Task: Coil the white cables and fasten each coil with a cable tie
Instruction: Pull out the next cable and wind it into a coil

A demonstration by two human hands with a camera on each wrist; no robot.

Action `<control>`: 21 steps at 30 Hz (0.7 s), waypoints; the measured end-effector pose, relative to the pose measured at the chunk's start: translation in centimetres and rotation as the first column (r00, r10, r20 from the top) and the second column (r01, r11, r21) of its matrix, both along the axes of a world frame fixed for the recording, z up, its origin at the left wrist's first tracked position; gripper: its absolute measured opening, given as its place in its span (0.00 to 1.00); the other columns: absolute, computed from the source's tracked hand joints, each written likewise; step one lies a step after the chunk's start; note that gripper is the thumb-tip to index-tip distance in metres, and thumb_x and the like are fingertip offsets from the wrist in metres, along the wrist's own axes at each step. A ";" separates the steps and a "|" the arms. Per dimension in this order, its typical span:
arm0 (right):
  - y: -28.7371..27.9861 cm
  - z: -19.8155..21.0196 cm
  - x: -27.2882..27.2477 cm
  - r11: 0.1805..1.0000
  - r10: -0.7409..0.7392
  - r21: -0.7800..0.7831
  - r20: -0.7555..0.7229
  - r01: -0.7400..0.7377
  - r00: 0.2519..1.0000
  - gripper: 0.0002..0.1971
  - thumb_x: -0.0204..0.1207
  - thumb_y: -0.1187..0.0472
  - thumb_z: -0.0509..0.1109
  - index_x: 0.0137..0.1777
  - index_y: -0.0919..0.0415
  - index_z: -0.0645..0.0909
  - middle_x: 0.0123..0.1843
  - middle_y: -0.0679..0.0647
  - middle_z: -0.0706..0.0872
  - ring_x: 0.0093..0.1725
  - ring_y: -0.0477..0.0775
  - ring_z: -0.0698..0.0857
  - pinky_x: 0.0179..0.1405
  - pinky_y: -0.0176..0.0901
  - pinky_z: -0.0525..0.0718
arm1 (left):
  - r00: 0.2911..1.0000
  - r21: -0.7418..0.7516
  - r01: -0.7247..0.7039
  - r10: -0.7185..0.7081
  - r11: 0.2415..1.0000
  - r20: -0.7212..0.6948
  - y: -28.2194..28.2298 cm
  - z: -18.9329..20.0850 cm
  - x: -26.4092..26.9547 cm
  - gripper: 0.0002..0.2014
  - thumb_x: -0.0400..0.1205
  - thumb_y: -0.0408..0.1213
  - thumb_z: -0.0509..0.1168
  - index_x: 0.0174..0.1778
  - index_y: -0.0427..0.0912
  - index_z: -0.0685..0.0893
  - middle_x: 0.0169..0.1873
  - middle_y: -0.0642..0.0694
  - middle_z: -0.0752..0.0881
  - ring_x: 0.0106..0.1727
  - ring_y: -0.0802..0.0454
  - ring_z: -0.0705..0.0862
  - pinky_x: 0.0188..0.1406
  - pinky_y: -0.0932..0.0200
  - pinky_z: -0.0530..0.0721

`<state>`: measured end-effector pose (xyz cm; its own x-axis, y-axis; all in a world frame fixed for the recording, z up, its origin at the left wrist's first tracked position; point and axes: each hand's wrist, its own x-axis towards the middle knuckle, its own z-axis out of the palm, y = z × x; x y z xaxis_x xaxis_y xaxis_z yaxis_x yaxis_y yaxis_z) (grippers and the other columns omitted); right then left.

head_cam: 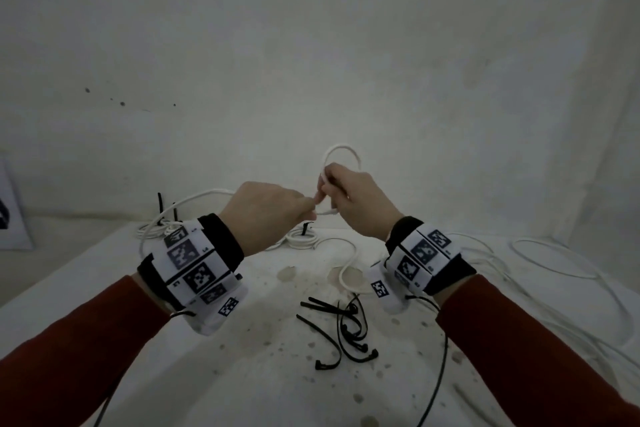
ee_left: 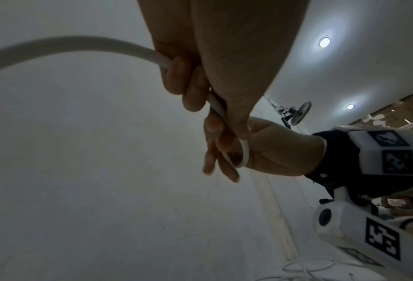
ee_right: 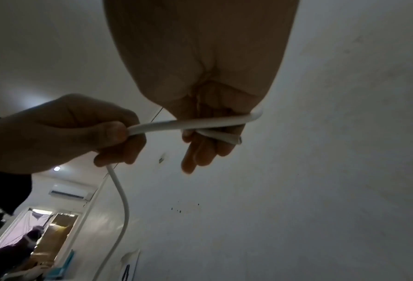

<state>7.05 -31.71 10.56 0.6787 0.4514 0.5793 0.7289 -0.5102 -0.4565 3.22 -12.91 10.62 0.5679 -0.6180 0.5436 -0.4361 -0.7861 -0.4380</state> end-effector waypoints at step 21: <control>-3.1 2.0 -3.7 0.369 0.786 0.911 -0.202 -0.182 0.585 0.24 0.82 0.52 0.51 0.29 0.57 0.80 0.21 0.46 0.51 0.20 0.47 0.51 0.20 0.37 0.55 | 0.931 -0.696 0.180 -0.349 0.695 -0.107 4.8 1.4 3.4 0.11 0.86 0.46 0.53 0.39 0.56 0.75 0.28 0.43 0.77 0.30 0.49 0.74 0.30 0.68 0.69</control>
